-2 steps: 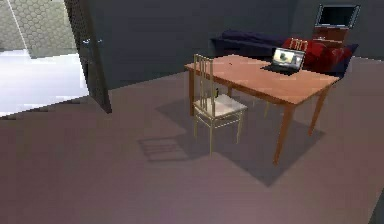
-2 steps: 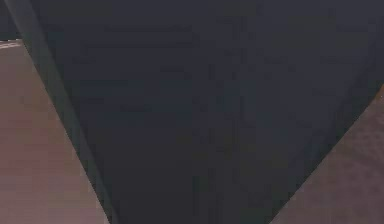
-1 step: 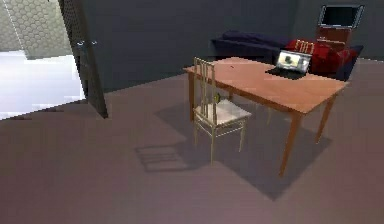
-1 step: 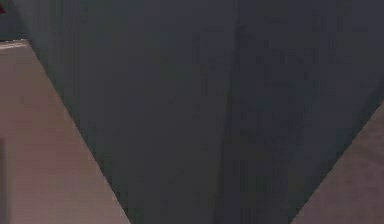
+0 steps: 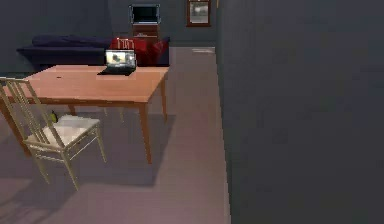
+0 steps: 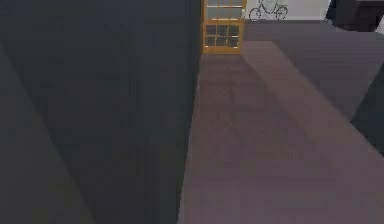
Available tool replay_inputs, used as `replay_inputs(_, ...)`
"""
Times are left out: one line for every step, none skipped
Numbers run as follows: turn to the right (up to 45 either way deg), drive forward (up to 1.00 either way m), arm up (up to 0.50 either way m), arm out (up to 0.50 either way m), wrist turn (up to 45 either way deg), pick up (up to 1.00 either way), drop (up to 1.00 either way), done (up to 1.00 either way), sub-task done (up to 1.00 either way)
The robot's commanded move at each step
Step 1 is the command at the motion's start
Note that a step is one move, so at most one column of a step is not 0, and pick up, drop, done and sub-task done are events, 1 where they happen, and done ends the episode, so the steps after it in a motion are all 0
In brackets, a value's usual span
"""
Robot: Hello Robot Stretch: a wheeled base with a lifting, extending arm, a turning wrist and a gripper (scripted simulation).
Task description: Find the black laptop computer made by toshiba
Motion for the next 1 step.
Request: replay_inputs(0.0,1.00,0.00,0.00,0.0,0.00,0.00,0.00,0.00)
